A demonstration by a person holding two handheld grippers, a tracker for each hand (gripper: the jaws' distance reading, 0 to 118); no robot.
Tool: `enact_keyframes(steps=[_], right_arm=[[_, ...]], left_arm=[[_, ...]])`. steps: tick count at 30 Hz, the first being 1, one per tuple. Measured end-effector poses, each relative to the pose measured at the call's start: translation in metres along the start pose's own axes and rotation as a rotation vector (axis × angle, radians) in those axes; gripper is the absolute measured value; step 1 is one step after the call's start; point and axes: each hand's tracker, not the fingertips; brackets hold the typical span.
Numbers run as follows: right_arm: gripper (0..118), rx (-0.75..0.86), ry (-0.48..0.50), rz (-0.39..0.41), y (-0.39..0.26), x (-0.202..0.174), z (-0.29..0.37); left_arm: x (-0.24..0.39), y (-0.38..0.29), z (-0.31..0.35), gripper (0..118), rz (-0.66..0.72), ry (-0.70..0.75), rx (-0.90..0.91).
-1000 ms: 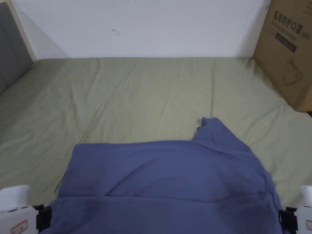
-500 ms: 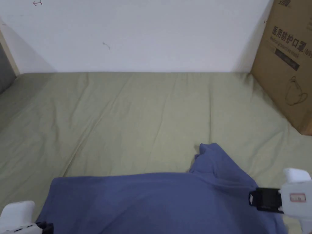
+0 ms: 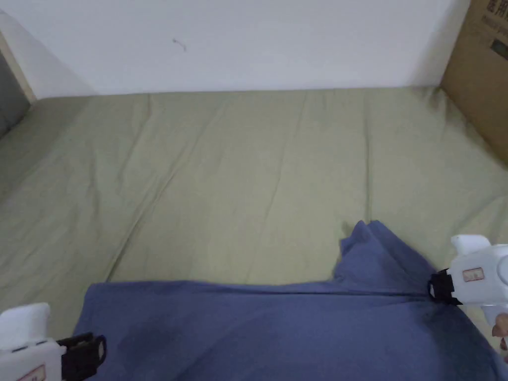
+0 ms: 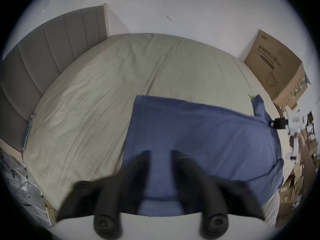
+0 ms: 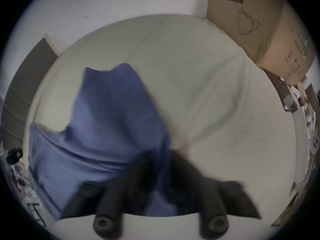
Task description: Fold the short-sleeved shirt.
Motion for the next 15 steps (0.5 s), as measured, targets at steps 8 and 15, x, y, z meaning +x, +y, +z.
enact_keyframes(steps=[8,15], right_arm=[[4,-0.047,-0.033,-0.023,0.004,-0.01,-0.001],[4,-0.043,-0.033,-0.044,0.008,-0.008,0.007]], left_arm=[[-0.009,0.069,-0.067,93,0.048,0.057,0.006],[-0.014,0.096,-0.112,78,0.196,0.105,0.019]])
